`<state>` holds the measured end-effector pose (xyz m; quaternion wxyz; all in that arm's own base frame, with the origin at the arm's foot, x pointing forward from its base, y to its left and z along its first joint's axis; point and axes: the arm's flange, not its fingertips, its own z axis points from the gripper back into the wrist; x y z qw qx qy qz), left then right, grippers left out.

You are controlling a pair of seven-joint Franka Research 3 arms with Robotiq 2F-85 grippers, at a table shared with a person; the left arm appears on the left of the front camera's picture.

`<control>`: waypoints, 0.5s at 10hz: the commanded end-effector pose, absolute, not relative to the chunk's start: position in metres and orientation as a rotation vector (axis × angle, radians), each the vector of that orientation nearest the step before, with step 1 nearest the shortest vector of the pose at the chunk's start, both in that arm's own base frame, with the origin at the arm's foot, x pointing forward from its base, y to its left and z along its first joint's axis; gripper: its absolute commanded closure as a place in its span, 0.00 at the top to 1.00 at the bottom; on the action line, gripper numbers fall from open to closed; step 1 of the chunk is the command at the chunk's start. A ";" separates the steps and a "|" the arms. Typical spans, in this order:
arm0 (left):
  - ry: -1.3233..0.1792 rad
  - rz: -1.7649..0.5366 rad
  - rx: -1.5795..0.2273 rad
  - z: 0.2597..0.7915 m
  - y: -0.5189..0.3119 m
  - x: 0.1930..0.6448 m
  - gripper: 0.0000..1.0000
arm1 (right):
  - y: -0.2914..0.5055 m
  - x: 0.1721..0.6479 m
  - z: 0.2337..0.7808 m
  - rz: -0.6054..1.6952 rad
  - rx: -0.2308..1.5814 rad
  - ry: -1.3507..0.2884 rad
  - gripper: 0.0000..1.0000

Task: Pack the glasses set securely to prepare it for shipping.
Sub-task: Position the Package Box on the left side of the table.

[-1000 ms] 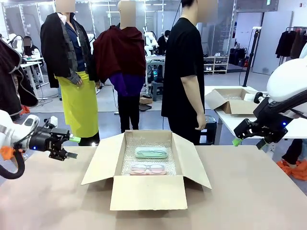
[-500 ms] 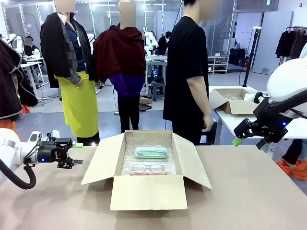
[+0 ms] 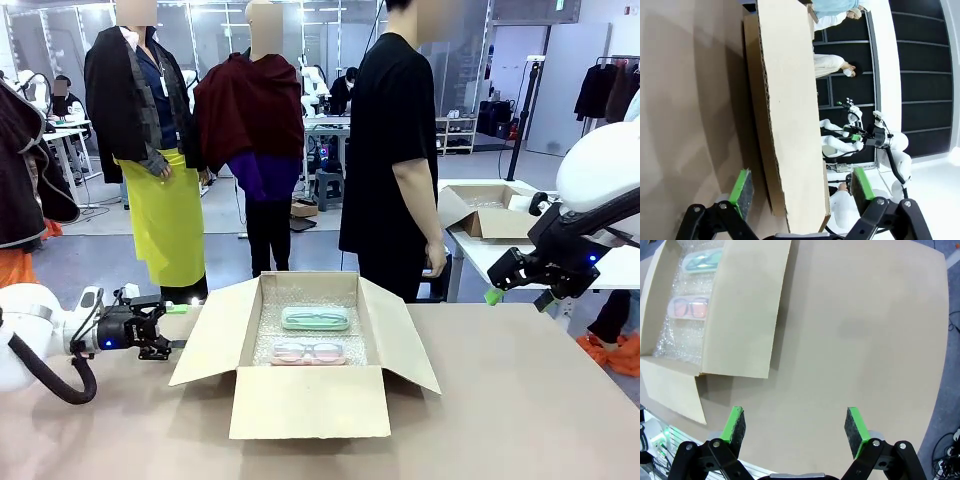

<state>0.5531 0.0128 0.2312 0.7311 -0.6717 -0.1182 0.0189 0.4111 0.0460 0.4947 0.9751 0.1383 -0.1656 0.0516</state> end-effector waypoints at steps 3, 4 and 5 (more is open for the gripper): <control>-0.260 0.029 -1.535 0.238 -0.005 0.550 0.43 | 0.047 0.410 0.495 0.106 0.273 -0.347 1.00; -0.259 0.036 -1.555 0.240 -0.004 0.550 0.12 | 0.047 0.410 0.495 0.106 0.273 -0.347 1.00; -0.265 0.038 -1.562 0.241 -0.003 0.550 0.00 | 0.047 0.410 0.495 0.106 0.273 -0.347 1.00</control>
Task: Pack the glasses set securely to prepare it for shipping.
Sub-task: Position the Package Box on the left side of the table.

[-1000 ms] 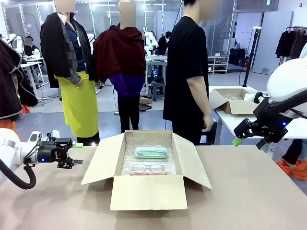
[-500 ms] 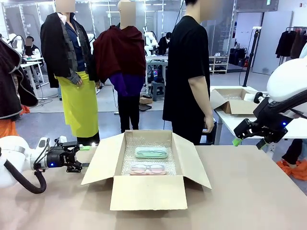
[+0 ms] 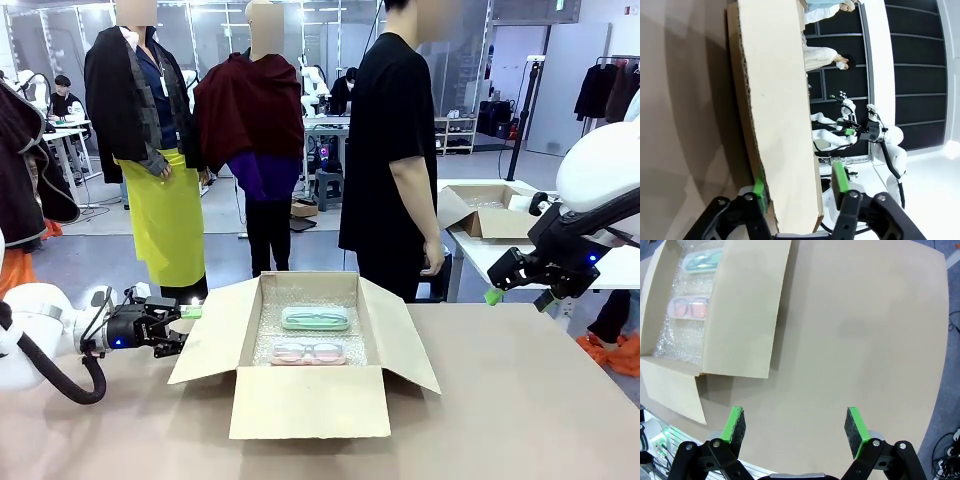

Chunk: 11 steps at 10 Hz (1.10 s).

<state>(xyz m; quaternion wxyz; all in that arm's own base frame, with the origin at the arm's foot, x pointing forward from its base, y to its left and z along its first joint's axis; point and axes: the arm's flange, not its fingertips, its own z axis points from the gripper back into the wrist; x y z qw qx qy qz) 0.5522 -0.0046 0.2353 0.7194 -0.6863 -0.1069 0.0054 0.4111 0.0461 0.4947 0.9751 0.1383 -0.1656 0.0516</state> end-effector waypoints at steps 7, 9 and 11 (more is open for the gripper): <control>-0.229 0.030 -1.600 0.247 0.002 0.550 0.00 | 0.047 0.410 0.495 0.106 0.273 -0.347 1.00; -0.226 0.009 -1.568 0.241 -0.001 0.550 0.00 | 0.047 0.410 0.495 0.106 0.273 -0.347 1.00; -0.226 0.009 -1.568 0.241 -0.001 0.550 0.00 | 0.047 0.410 0.495 0.106 0.273 -0.347 1.00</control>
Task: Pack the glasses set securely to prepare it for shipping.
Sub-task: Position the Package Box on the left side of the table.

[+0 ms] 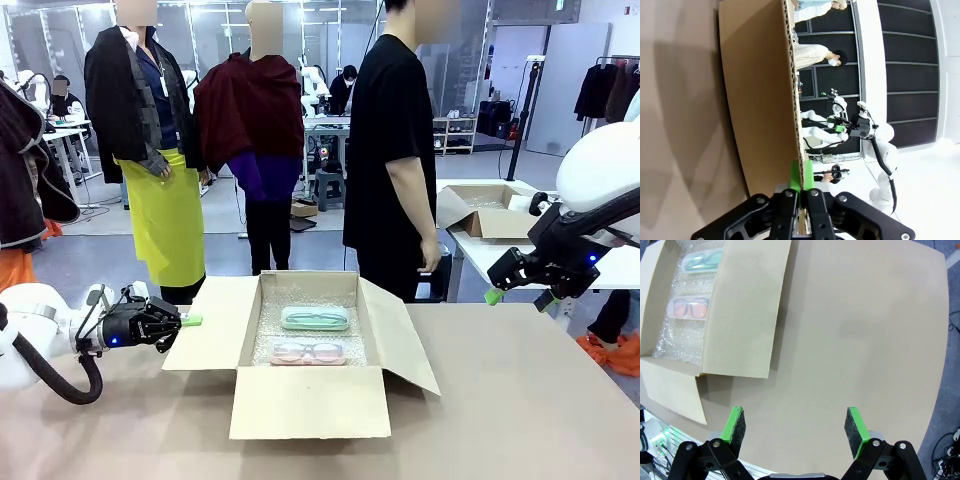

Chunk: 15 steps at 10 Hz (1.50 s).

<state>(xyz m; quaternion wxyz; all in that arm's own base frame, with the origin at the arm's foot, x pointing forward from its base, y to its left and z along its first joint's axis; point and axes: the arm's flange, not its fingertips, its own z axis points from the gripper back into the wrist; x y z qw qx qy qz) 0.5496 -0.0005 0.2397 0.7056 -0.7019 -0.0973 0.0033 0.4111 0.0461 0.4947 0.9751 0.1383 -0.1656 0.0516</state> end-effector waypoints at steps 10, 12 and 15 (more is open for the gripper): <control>-0.236 0.031 -1.508 0.261 0.140 0.531 0.02 | 0.047 0.410 0.495 0.106 0.273 -0.347 1.00; -0.236 0.066 -1.507 0.264 0.188 0.528 0.02 | 0.047 0.410 0.495 0.106 0.273 -0.347 1.00; -0.212 0.090 -1.507 0.266 0.246 0.519 0.02 | 0.047 0.410 0.495 0.106 0.273 -0.347 1.00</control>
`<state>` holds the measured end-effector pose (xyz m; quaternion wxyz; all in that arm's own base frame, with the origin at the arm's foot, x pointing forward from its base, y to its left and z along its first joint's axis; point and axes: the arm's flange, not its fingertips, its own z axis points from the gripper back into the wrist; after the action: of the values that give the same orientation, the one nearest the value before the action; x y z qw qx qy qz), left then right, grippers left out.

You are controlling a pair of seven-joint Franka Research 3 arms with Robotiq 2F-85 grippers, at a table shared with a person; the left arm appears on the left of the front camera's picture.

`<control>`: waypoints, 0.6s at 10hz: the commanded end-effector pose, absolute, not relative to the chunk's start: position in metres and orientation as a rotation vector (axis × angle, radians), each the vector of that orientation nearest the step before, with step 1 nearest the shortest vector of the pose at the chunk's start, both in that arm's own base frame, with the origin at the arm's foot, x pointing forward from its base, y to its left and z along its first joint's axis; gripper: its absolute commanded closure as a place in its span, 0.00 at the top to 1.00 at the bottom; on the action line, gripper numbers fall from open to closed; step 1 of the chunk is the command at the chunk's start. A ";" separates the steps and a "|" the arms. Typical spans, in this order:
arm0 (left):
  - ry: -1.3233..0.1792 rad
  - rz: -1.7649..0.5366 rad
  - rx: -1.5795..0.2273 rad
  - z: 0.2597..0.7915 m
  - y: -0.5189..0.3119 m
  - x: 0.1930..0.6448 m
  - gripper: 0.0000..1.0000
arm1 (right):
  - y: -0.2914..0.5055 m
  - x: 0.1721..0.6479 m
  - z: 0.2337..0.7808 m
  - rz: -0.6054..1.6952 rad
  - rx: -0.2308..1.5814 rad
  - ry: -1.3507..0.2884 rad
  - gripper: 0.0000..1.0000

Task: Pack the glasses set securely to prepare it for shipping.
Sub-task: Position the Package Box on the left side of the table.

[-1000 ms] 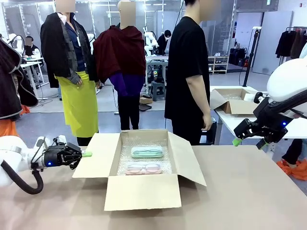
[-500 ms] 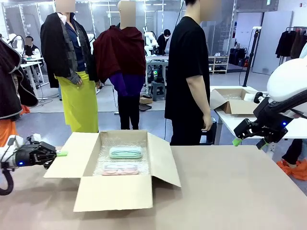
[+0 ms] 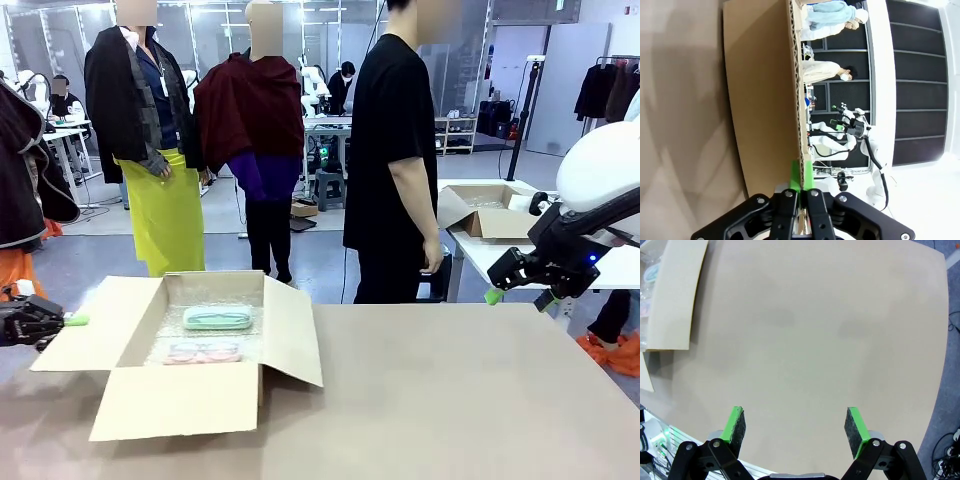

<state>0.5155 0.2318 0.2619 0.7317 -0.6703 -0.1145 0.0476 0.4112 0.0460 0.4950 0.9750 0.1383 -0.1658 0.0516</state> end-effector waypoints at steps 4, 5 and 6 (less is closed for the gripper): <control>-0.131 0.070 -1.517 0.274 0.301 0.513 0.02 | 0.047 0.410 0.495 0.106 0.273 -0.347 1.00; -0.092 0.055 -1.514 0.276 0.308 0.513 0.02 | 0.047 0.410 0.495 0.106 0.273 -0.347 1.00; -0.127 0.063 -1.498 0.277 0.314 0.515 0.02 | 0.047 0.410 0.495 0.106 0.273 -0.347 1.00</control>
<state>0.5102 0.3056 0.2713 0.7343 -0.6744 -0.0696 0.0334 0.4112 0.0461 0.4949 0.9751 0.1383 -0.1658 0.0517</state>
